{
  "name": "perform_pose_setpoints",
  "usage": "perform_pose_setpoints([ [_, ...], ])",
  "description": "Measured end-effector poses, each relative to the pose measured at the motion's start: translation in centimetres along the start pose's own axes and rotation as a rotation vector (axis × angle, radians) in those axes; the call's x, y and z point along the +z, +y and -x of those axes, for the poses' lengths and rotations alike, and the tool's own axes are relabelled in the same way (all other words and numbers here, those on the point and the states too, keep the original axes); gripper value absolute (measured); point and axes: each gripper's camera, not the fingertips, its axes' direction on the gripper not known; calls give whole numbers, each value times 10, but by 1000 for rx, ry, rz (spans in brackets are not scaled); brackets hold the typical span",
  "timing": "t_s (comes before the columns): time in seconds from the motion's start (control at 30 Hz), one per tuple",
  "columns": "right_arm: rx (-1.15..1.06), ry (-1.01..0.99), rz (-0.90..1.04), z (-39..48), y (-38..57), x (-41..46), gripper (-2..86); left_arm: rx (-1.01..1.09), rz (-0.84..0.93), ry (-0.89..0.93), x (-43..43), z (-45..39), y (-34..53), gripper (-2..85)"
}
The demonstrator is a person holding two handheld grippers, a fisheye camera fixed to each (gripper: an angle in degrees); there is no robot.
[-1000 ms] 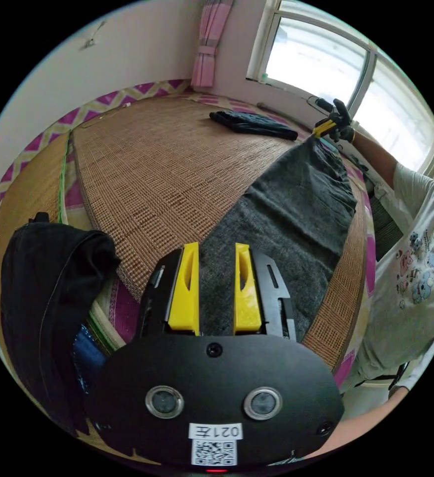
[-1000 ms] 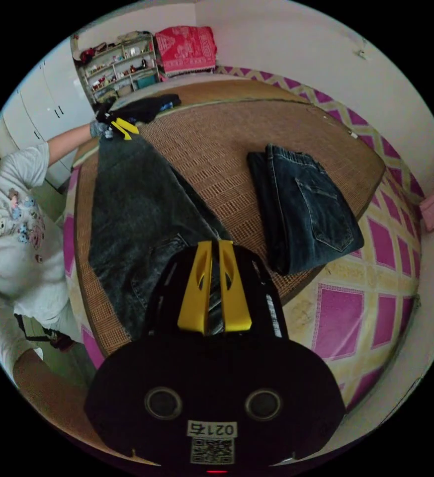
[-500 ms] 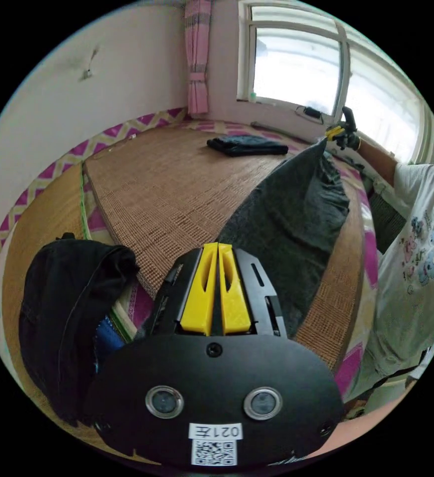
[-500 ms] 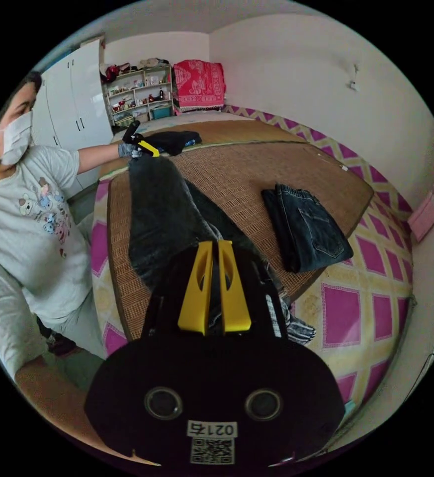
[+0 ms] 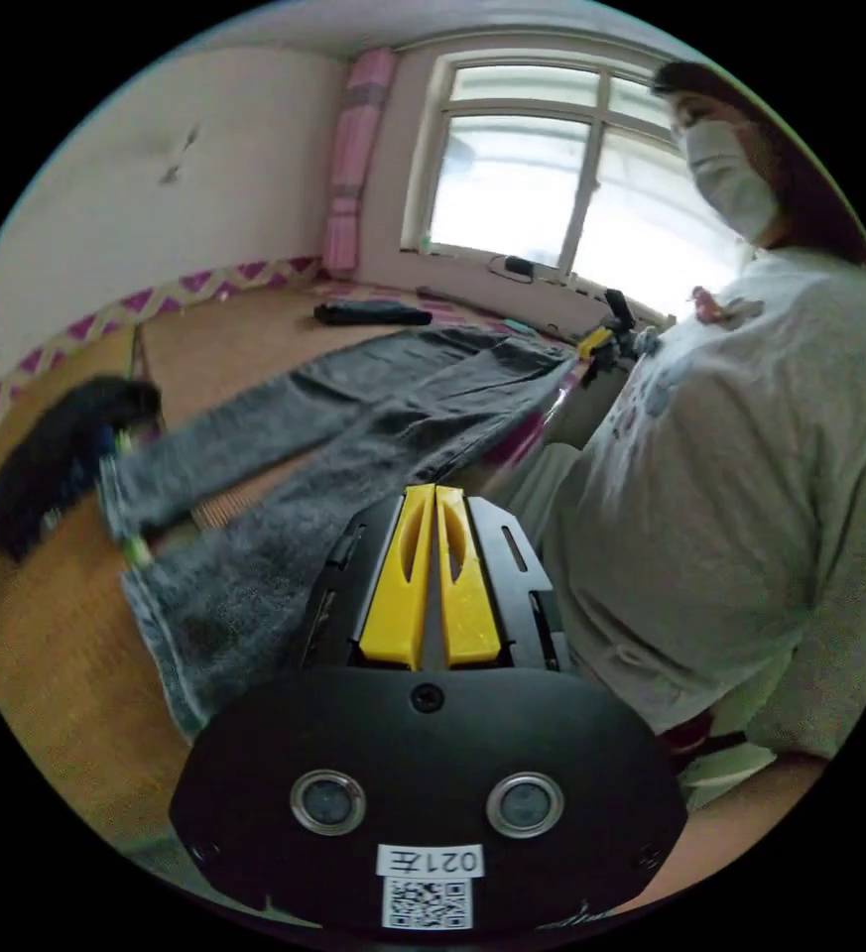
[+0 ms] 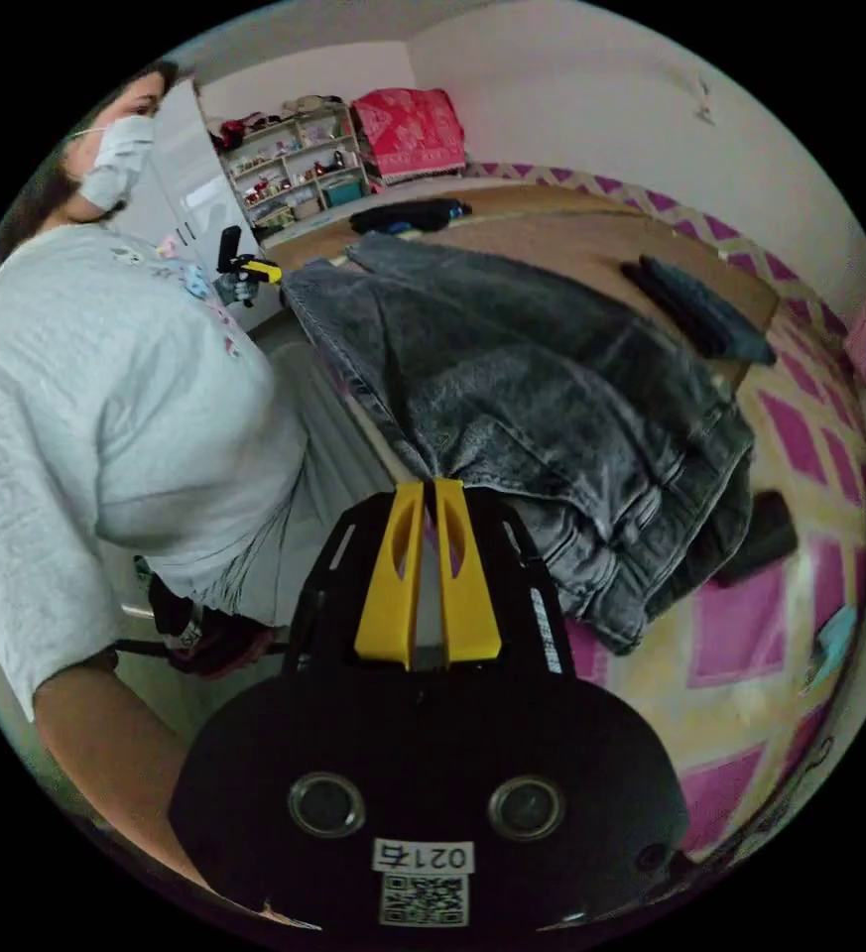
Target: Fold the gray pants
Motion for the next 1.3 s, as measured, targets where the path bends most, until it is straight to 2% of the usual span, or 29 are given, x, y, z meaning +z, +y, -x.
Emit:
perform_pose_setpoints([
  [0.1, 104, -21, -1, -14, 30, 40, 5, -182, -39, 35, 19, 11, 40, -9],
  [0.23, 191, -78, -116, -21, 56, 30, 27, -225, -157, 58, -9, 13, 56, -8],
  [0.33, 173, -85, -157, -11, 66, 9, 52, -289, -323, -36, -61, 21, 67, -2],
  [0.37, 172, -105, -216, -10, 71, -4, 58, -374, -351, -144, -79, 30, 72, 3],
  [0.4, 175, -102, -256, -9, 74, -11, 60, -460, -321, -279, -92, 41, 75, 25],
  [0.47, 189, -56, -389, -7, 80, -33, 63, -562, -254, -398, -101, 58, 76, 60],
  [0.6, 181, -41, -437, -5, 74, -37, 58, -572, -130, -493, -93, 80, 60, 104],
  [0.67, 174, -48, -433, -6, 69, -31, 54, -549, -103, -532, -89, 85, 50, 100],
  [0.77, 185, -51, -424, -11, 64, -22, 42, -546, -44, -598, -88, 94, 38, 36],
  [0.87, 222, -41, -430, -22, 59, -17, 27, -554, -27, -551, -98, 107, 32, 2],
  [0.97, 251, -1, -427, -32, 49, -16, 20, -550, -146, -446, -131, 118, 23, -5],
  [1.1, 293, 40, -391, -49, 36, -7, 19, -434, -198, -448, -149, 125, -3, -7],
  [1.13, 318, 46, -380, -56, 34, 0, 20, -449, -187, -444, -147, 130, -3, -7],
  [1.23, 399, 52, -356, -72, 32, 16, 25, -625, -10, -379, -119, 173, 15, -7],
  [1.3, 429, 67, -362, -77, 30, 17, 31, -657, -105, -320, -122, 180, 28, -6],
])
